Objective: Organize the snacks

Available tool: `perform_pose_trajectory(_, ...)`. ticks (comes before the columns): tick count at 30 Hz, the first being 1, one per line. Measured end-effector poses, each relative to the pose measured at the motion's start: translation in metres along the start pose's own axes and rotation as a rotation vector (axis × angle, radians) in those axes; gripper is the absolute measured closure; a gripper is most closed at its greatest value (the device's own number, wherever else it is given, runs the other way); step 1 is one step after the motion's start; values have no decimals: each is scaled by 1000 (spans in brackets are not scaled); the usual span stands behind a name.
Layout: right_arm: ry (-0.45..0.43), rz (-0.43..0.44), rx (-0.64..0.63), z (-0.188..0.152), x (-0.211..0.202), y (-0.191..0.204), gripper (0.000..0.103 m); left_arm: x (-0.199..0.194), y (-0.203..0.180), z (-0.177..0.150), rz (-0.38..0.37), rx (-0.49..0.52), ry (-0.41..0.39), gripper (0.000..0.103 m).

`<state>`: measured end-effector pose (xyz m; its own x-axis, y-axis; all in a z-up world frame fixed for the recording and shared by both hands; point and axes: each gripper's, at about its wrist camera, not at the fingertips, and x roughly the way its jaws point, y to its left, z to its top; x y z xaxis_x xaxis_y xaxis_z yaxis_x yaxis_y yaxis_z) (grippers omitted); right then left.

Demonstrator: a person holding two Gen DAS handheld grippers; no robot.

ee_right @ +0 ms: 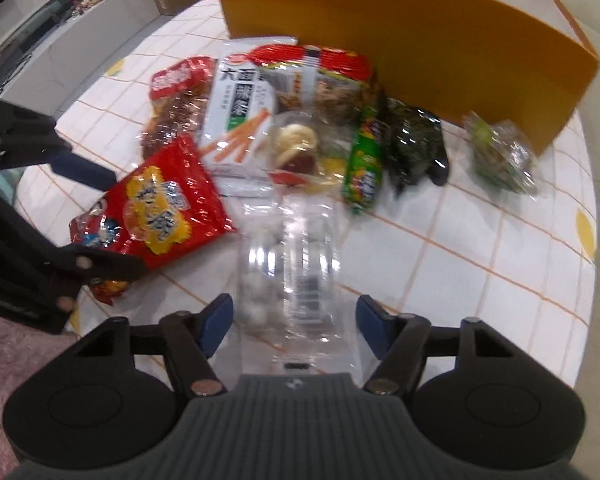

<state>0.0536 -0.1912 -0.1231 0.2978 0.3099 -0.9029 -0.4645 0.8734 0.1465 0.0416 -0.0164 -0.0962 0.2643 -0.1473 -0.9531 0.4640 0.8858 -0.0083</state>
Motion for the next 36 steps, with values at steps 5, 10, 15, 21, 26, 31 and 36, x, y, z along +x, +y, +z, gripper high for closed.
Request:
perform_pose_trajectory(5,6,-18,30,-3,-4,-8,40,7,-19,2,64,66,-11,9)
perform_pose_trajectory(10,-28,4,16,-3,-8,-6,36,19,-34,4,149,160,9,8)
perform_pose_trajectory(15,-75,-1,-50,-2,-6,2,35,22,-31,4,143,159,-29,8)
perform_pose_trajectory(21,-81,-2,-53,0,-2,4,44,20,-18,3,98,95,-50,18)
perform_pose_trajectory(26,-80,-20,-65,-1,0,6,50,17,-12,0,65,42,-66,23)
perform_pose_trajectory(31,-79,-5,-35,-1,-4,4,53,7,-6,-2,46,-2,-95,23)
perform_pose_trajectory(36,-72,38,45,-2,-12,-5,53,-9,1,-2,28,-52,-121,23)
